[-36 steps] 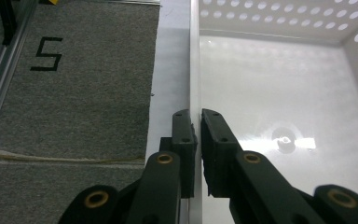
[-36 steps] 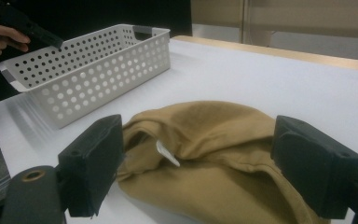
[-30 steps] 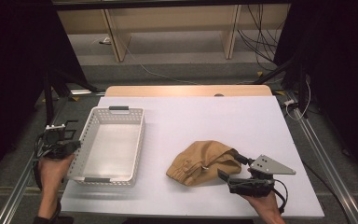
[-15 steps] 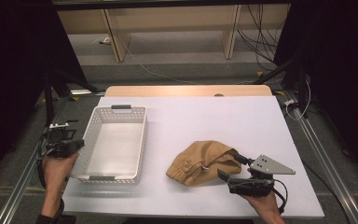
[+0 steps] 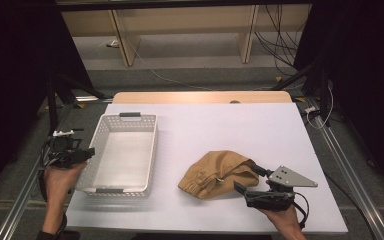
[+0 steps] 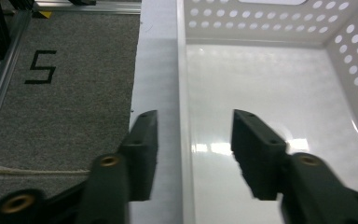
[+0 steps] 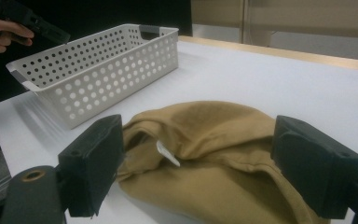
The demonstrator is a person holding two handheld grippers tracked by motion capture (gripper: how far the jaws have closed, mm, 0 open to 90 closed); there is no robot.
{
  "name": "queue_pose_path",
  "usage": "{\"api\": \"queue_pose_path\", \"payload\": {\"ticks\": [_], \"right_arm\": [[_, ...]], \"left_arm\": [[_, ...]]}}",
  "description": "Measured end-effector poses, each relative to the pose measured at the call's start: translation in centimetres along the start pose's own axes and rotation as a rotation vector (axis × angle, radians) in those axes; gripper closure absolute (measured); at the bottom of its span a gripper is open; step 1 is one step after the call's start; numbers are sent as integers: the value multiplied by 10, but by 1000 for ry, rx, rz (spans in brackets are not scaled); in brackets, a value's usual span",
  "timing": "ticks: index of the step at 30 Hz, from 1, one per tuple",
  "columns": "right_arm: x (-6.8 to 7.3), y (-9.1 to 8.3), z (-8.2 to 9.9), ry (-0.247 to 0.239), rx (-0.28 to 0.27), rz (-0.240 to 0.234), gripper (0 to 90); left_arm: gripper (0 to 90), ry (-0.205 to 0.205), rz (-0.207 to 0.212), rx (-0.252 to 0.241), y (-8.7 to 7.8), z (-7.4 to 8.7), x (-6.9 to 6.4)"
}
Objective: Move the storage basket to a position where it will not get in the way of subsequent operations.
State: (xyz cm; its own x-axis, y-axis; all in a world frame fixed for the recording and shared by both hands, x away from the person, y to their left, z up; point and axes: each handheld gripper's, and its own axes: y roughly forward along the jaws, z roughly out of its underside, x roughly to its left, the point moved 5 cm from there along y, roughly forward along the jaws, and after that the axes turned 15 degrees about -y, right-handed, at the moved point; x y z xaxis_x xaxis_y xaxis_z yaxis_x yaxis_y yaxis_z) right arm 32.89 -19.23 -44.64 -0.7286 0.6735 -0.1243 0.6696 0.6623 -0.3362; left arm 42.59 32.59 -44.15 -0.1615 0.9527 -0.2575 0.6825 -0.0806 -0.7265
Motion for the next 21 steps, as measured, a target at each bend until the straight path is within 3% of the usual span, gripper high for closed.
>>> {"api": "queue_pose_path", "payload": {"ticks": [8,17,21], "right_arm": [[-1,0,0,-1,4,1,183],[-1,0,1,0,1,3,183],[-1,0,1,-1,2,4,183]], "left_arm": [[253,27,70,-21,-11,-5,-23],[187,20,197,-34,-20,-6,-47],[179,26,221,-29,-21,-4,-53]]}}
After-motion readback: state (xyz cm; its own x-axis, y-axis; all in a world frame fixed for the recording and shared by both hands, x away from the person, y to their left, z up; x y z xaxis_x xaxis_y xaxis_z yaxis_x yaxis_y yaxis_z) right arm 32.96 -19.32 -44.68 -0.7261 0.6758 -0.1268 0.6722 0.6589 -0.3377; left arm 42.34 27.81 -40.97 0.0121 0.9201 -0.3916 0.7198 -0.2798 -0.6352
